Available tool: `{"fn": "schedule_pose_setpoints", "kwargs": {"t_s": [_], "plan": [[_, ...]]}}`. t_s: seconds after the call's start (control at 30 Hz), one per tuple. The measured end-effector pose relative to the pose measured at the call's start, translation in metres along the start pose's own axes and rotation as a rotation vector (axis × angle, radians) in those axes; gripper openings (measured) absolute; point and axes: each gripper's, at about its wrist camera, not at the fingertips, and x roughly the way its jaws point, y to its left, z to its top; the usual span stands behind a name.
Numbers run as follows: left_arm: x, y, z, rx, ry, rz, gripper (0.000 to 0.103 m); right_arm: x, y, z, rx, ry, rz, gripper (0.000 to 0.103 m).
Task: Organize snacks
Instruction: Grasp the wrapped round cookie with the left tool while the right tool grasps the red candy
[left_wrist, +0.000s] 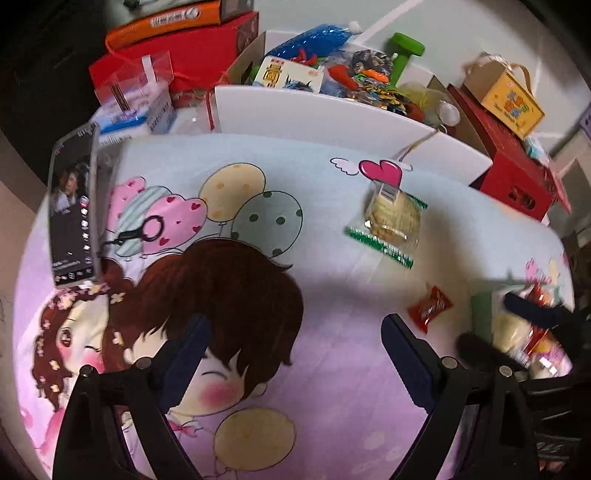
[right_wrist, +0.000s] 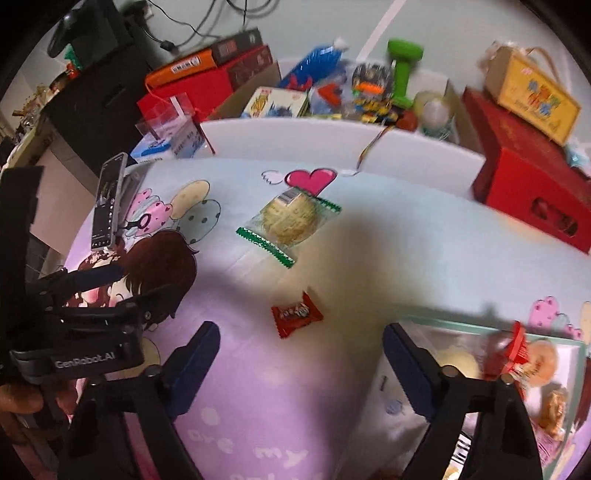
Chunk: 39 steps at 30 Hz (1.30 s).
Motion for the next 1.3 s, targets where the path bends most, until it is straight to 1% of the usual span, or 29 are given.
{"fn": "schedule_pose_setpoints", "kwargs": {"t_s": [0.13,0.2,0.27,0.33,0.4,0.47,0.53,0.6,0.77,0.87,1.03,1.13,1.23,1.3], "plan": [[0.007,0.005,0.009,-0.042,0.019,-0.009,0.094,0.020,0.001,0.010,0.019,0.054,0.015,0.078],[0.012,0.005,0.011,-0.052,0.024,-0.003,0.094,0.028,0.000,0.012,0.035,0.076,0.014,0.070],[0.017,0.006,0.012,-0.069,0.035,-0.011,0.094,0.038,-0.003,0.014,0.065,0.098,0.021,0.063],[0.022,0.008,0.012,-0.084,0.047,-0.016,0.094,0.048,-0.009,0.015,0.113,0.124,0.035,0.059],[0.027,0.008,0.012,-0.091,0.060,-0.016,0.094,0.054,-0.011,0.015,0.137,0.136,0.036,0.050],[0.030,0.006,0.012,-0.089,0.061,-0.014,0.094,0.059,-0.012,0.015,0.151,0.143,0.037,0.046],[0.032,0.005,0.011,-0.087,0.064,-0.013,0.094,0.061,-0.012,0.014,0.152,0.146,0.032,0.045],[0.033,0.002,0.013,-0.084,0.065,-0.013,0.094,0.063,-0.013,0.014,0.158,0.148,0.027,0.037],[0.036,-0.002,0.016,-0.071,0.063,-0.014,0.094,0.064,-0.012,0.014,0.153,0.136,0.022,0.031],[0.037,-0.010,0.022,-0.058,0.053,-0.025,0.094,0.062,-0.014,0.017,0.146,0.132,0.026,0.030],[0.038,-0.026,0.038,-0.034,0.038,-0.069,0.094,0.055,-0.027,0.027,0.152,0.112,0.023,0.030],[0.044,-0.039,0.048,-0.009,0.044,-0.082,0.094,0.047,-0.037,0.038,0.153,0.089,0.003,0.030],[0.051,-0.050,0.059,-0.005,0.050,-0.125,0.094,0.039,-0.047,0.047,0.146,0.074,-0.024,0.030],[0.056,-0.055,0.067,0.007,0.054,-0.135,0.093,0.036,-0.053,0.052,0.141,0.067,-0.038,0.030]]}}
